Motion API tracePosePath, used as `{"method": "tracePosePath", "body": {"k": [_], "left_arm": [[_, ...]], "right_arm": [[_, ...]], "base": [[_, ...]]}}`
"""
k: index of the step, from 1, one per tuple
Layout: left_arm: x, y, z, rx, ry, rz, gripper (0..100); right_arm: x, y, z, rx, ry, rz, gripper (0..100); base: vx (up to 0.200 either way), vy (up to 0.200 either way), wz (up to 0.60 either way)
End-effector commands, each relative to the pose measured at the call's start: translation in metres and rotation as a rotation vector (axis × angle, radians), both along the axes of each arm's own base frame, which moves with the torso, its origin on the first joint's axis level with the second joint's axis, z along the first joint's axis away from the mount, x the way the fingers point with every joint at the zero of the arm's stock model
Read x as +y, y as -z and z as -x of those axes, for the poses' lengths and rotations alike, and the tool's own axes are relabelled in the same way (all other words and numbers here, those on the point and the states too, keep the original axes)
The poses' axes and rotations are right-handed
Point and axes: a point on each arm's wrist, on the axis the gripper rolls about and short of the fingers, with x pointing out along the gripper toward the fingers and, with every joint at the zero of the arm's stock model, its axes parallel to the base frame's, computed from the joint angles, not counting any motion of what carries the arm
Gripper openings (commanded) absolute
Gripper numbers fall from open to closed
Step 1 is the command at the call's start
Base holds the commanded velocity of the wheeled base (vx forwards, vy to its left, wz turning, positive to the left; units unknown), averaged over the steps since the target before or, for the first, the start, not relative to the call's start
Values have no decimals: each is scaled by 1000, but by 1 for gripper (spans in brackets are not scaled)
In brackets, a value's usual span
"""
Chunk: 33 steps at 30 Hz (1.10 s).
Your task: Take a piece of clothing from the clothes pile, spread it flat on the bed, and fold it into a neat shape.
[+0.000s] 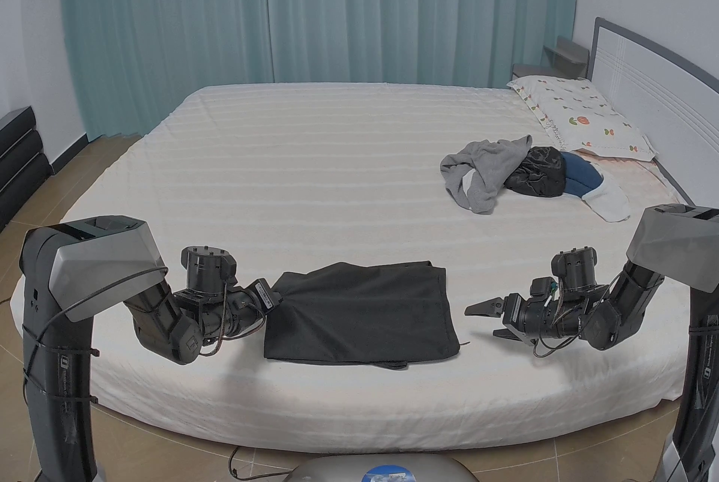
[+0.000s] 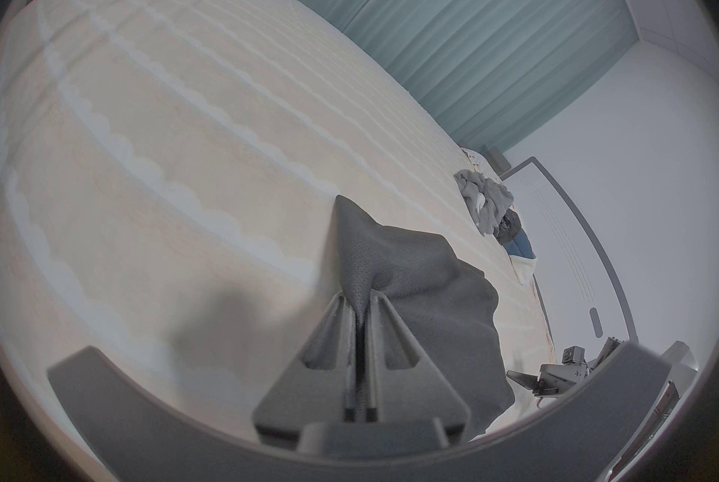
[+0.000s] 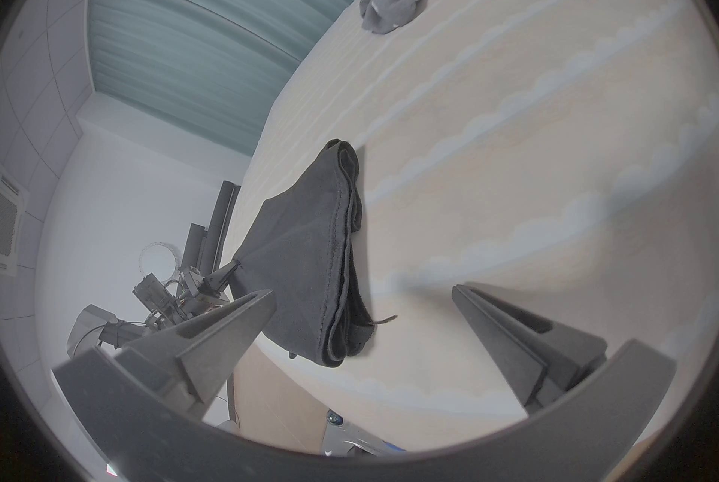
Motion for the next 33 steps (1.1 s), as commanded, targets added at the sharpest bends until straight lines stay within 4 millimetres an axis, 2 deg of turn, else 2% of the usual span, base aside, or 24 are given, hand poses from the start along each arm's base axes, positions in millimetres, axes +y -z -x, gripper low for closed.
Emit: {"method": "tracePosePath", "body": {"k": [1, 33], "left_arm": [[0, -1, 0, -2, 0, 1, 0], [7, 3, 2, 18, -18, -5, 0]], "right_arm": [[0, 1, 0, 2, 0, 0, 100], [0, 2, 0, 5, -1, 2, 100]], "base": [[0, 200, 0], [0, 200, 0]]}}
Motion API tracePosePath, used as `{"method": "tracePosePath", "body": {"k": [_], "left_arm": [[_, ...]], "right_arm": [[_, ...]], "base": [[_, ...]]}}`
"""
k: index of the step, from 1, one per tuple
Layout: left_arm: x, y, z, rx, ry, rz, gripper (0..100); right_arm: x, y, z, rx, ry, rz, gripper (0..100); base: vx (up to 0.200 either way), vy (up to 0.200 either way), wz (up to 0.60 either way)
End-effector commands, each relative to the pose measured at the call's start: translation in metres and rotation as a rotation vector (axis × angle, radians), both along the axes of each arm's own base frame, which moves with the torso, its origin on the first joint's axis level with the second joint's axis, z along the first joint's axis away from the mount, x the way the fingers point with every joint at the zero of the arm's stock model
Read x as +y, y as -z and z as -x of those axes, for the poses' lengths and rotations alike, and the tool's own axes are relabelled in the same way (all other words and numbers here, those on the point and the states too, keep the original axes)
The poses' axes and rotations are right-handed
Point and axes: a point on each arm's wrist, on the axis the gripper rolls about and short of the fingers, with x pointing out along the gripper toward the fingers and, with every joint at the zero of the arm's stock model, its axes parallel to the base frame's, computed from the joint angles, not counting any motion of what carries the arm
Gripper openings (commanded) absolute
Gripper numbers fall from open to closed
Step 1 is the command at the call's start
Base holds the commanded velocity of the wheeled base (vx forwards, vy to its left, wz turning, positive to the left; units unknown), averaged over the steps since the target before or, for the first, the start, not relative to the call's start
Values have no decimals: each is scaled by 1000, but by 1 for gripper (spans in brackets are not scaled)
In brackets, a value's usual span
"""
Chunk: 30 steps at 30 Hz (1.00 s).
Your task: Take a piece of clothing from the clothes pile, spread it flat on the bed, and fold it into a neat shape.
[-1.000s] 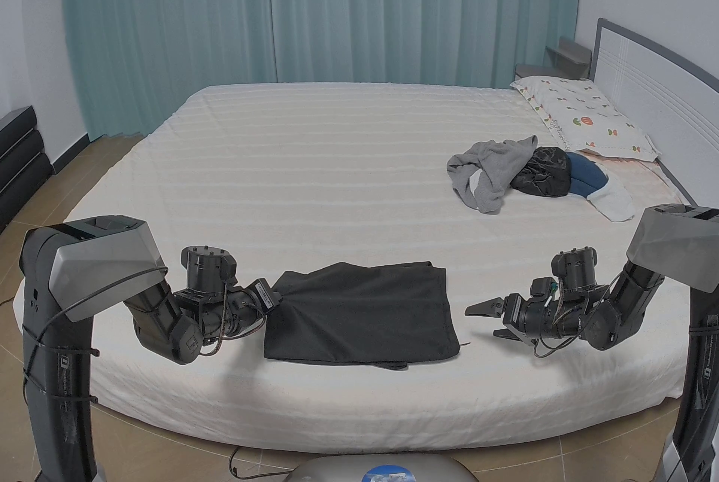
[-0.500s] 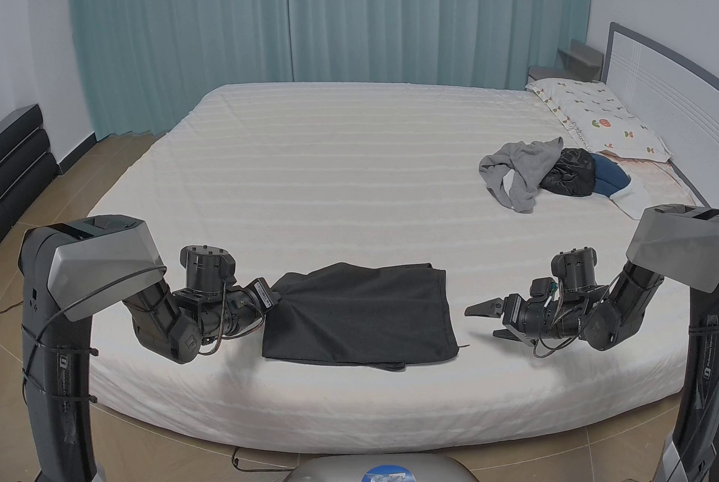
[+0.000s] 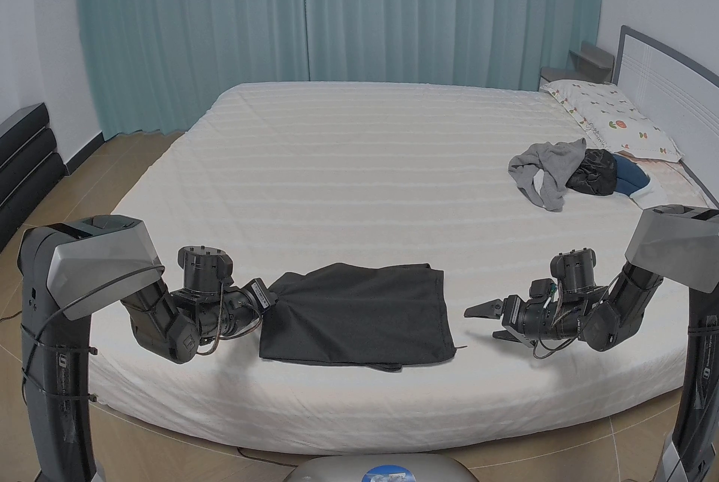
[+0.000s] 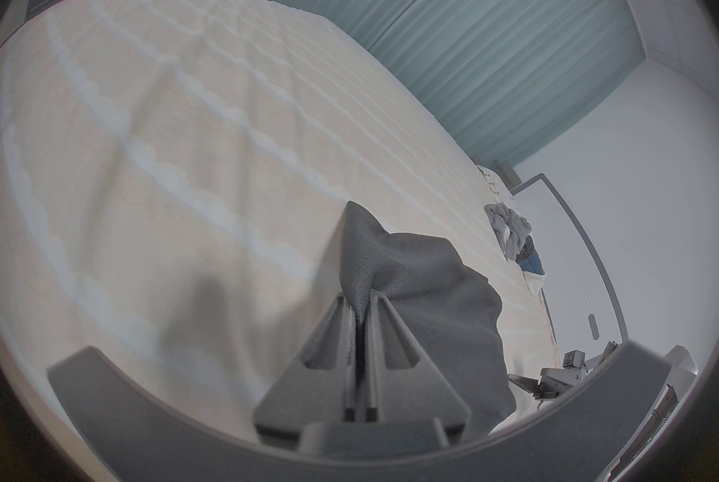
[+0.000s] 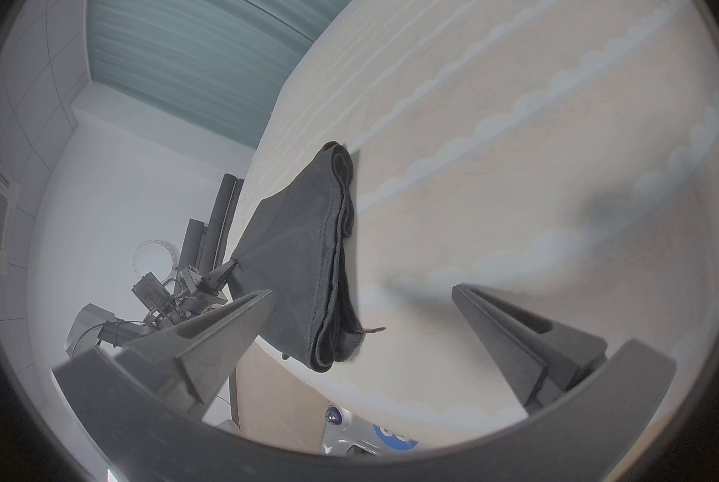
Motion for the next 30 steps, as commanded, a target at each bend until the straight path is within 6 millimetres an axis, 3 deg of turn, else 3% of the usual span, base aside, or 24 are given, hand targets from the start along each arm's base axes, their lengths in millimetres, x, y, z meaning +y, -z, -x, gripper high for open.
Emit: {"method": "tracePosePath", "body": {"k": [1, 8, 21, 22, 30], "left_arm": [[1, 3, 2, 12, -1, -3, 0], [3, 4, 6, 24, -5, -9, 0], [-2, 9, 14, 51, 12, -16, 0], [-2, 10, 16, 52, 16, -18, 100], [-2, 11, 19, 61, 17, -23, 100]], "right_arm": [[0, 0, 0, -1, 0, 1, 100], [0, 0, 0, -1, 2, 1, 100], [-1, 0, -1, -4, 6, 4, 100], [-1, 0, -1, -4, 6, 4, 100], [-1, 0, -1, -5, 7, 5, 100]], "base": [[0, 200, 0], [0, 200, 0], [0, 0, 0], [0, 0, 0], [0, 0, 0]]}}
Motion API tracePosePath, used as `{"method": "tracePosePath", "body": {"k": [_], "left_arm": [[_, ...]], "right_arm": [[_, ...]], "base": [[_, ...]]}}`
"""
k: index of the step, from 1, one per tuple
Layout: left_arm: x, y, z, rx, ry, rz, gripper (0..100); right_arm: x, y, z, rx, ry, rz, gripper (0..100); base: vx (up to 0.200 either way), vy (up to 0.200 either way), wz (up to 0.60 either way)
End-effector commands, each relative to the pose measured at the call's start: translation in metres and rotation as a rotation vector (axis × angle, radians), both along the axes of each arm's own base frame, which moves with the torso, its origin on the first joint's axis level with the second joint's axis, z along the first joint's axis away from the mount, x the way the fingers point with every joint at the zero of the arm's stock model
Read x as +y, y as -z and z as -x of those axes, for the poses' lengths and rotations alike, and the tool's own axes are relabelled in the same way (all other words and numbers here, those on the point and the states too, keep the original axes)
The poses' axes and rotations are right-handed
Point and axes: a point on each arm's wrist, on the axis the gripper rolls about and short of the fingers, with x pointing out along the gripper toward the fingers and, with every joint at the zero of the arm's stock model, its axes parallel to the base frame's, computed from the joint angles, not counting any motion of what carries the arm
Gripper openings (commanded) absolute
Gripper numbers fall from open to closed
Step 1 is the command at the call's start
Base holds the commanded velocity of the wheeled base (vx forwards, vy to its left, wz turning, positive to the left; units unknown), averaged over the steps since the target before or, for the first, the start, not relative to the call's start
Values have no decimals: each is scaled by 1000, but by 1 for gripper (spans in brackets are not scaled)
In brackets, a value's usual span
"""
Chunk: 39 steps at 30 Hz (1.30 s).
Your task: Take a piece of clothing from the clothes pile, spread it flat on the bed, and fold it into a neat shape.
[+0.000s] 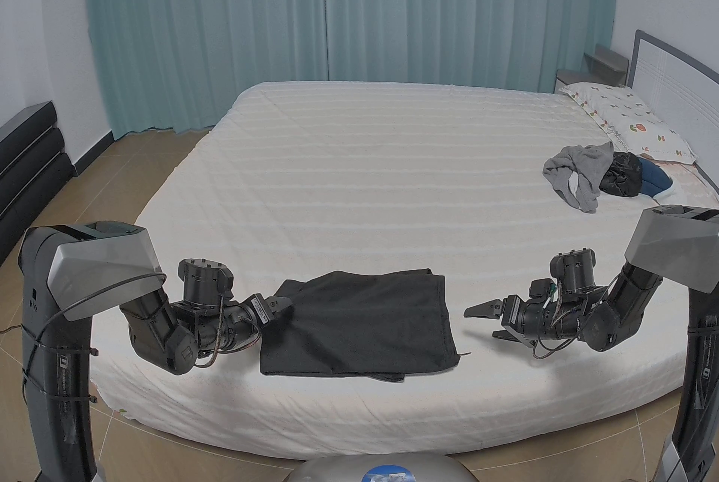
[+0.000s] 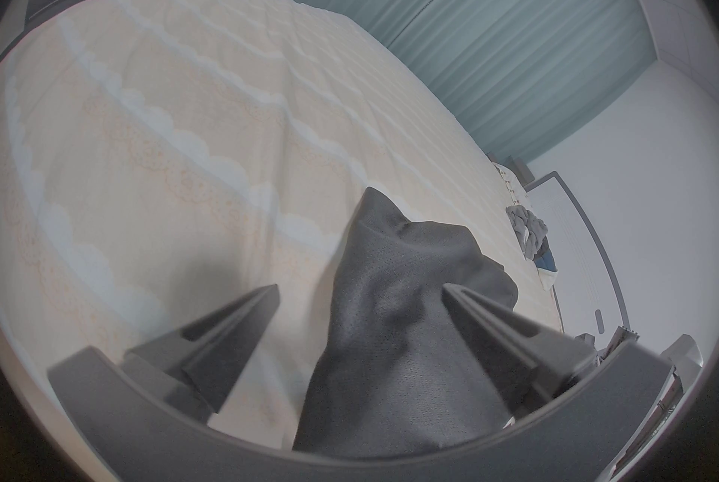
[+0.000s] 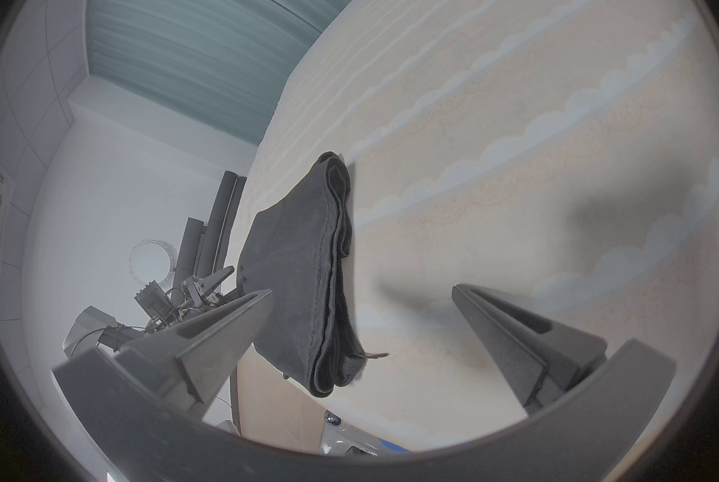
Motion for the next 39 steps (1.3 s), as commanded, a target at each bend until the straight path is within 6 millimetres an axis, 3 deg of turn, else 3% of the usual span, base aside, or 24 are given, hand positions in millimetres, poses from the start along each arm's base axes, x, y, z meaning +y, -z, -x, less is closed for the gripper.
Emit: {"method": "tracePosePath", "body": {"k": [1, 8, 12, 15, 20, 24, 28, 34, 35, 39], "left_arm": [[1, 1, 2, 9, -4, 3, 100], [10, -5, 1, 30, -78, 68, 100], [30, -14, 7, 30, -172, 73, 100], [48, -38, 7, -55, -257, 8, 100], [50, -62, 21, -107, -304, -31, 100], [53, -99, 45, -183, -323, -27, 100], [58, -129, 70, -257, -298, -73, 100], [66, -174, 133, -405, -277, -143, 100], [66, -175, 135, -407, -277, -146, 100], [73, -195, 192, -516, -253, -286, 100]], "right_arm": [[0, 1, 0, 0, 1, 1, 100], [2, 1, -2, -11, 7, 17, 100], [-9, -9, -23, -107, 132, 74, 100], [-9, -20, -38, -164, 192, 104, 100], [4, -25, -29, -187, 239, 164, 100], [2, -52, -10, -290, 328, 197, 100], [-12, -84, 17, -378, 347, 221, 100], [-42, -141, 78, -519, 398, 255, 100], [-43, -143, 80, -524, 400, 255, 100], [-63, -160, 127, -610, 426, 331, 100]], "base": [[0, 0, 0], [0, 0, 0], [0, 0, 0], [0, 0, 0], [0, 0, 0], [0, 0, 0], [0, 0, 0], [0, 0, 0], [0, 0, 0], [0, 0, 0]]}}
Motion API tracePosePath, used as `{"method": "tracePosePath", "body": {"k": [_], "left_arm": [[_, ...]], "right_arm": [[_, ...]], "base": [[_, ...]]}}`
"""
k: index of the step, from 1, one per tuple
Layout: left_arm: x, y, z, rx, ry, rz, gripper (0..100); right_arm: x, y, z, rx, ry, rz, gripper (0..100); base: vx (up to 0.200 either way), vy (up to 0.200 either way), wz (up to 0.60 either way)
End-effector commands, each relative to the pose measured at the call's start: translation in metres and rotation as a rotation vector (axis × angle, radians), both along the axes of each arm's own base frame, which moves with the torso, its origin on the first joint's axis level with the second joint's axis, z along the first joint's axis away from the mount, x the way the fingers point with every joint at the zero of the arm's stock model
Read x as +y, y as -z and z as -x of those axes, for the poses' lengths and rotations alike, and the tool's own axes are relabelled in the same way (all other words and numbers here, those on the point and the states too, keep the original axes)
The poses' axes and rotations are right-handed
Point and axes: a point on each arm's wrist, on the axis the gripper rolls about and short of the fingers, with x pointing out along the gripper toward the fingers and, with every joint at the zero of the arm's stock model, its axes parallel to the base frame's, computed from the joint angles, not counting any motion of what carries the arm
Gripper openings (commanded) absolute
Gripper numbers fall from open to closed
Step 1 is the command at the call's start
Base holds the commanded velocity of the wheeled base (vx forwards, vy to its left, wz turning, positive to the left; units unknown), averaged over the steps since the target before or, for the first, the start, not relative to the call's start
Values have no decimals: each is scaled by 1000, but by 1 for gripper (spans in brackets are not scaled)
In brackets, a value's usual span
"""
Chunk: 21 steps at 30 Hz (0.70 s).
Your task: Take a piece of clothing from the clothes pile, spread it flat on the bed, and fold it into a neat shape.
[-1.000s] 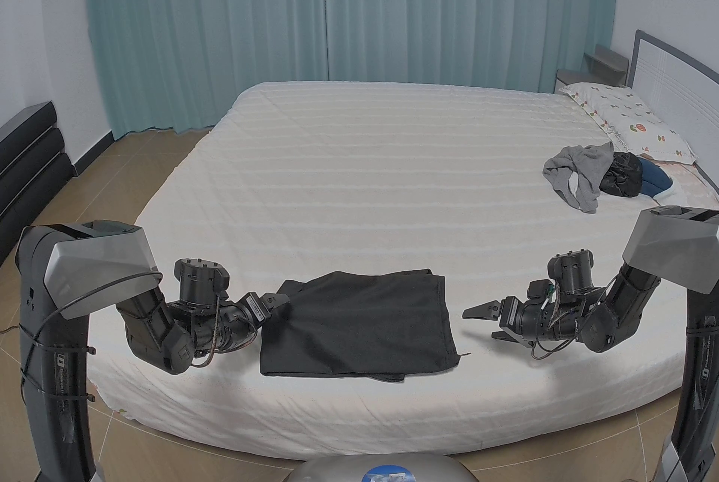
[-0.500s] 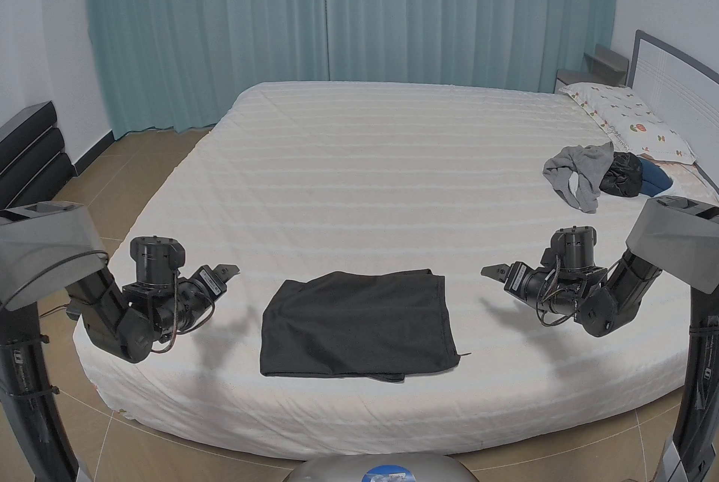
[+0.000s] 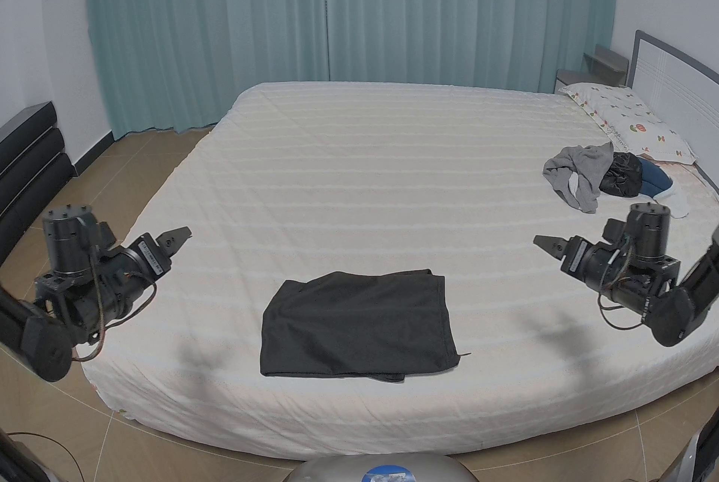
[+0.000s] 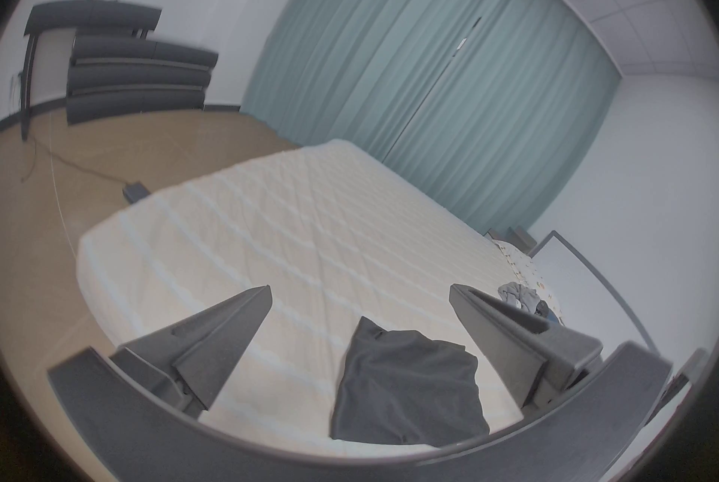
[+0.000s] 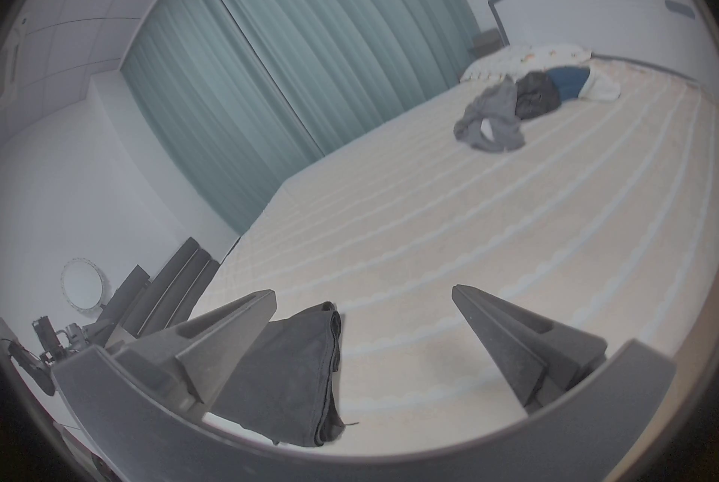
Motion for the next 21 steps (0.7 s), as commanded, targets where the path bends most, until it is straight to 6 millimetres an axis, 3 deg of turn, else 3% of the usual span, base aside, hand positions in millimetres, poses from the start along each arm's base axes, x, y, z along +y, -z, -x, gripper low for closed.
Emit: {"method": "tracePosePath", "body": {"k": [1, 3, 9, 14, 15, 17, 21], "left_arm": [[12, -42, 98, -183, 2, -168, 100], [16, -42, 129, -222, 4, -191, 100], [24, -43, 193, -286, -6, -310, 100], [30, -31, 240, -289, 5, -436, 100], [30, -30, 241, -289, 6, -437, 100], [33, -23, 265, -296, 7, -472, 100], [35, -22, 288, -309, -5, -476, 100]], "right_arm": [[-35, -49, 86, -179, 71, 90, 100], [-41, -55, 112, -219, 85, 81, 100], [-49, -52, 175, -299, 59, 108, 100], [-49, -52, 210, -383, 75, 135, 100], [-49, -52, 211, -383, 77, 135, 100], [-48, -49, 231, -391, 89, 139, 100], [-44, -45, 260, -422, 29, 146, 100]], "base": [[0, 0, 0], [0, 0, 0], [0, 0, 0], [0, 0, 0], [0, 0, 0], [0, 0, 0], [0, 0, 0]]}}
